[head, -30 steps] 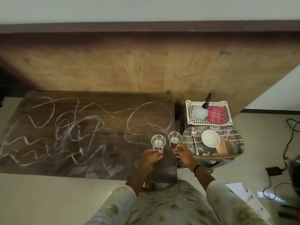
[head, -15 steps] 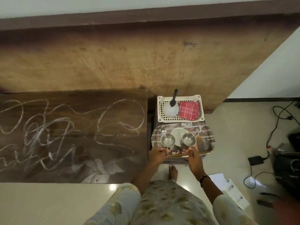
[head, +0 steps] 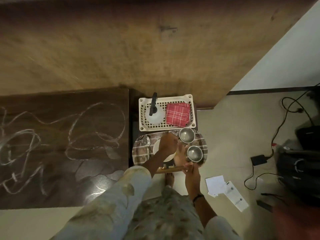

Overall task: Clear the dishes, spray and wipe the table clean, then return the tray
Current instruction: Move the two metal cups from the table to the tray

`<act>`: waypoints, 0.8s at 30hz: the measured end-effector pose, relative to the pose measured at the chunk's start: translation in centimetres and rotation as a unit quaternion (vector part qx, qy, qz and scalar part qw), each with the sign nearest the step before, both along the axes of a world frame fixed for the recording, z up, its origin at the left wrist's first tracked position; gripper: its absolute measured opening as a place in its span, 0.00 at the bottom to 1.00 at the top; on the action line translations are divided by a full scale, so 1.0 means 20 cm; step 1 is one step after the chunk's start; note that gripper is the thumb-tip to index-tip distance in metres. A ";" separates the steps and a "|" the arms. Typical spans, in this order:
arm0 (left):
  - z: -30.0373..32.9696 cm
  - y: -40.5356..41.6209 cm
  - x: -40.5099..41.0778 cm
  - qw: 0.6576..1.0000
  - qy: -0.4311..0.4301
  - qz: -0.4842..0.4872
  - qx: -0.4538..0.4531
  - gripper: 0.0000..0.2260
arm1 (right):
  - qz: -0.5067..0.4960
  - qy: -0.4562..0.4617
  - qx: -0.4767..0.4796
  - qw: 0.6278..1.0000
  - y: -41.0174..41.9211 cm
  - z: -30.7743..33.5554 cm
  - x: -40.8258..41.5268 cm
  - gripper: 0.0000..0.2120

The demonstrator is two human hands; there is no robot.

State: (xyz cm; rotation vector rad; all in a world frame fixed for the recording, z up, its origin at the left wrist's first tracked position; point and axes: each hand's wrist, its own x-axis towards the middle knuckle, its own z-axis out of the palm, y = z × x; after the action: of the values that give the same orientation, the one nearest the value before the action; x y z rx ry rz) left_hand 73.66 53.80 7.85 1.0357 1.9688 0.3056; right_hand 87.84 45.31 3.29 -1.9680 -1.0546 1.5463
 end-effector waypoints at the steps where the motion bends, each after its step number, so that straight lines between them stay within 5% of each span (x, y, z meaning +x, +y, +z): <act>1: -0.03 0.03 0.01 1.000 0.007 -0.008 -0.001 0.10 | -0.007 -0.001 -0.010 1.000 0.01 -0.02 -0.02 0.06; 14: -0.18 0.10 0.03 0.995 0.054 -0.074 -0.038 0.08 | -0.166 0.046 -0.088 0.981 0.08 -0.17 -0.14 0.06; 24: -0.19 0.06 0.05 0.994 0.064 -0.079 -0.046 0.14 | -0.104 -0.017 -0.116 0.988 0.10 -0.15 -0.11 0.07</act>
State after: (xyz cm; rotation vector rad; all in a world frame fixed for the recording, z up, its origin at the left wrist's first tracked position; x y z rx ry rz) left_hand 74.64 55.09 4.12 1.1671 1.9805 0.0610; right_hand 85.66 47.28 0.19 -2.1856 -0.6787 1.5835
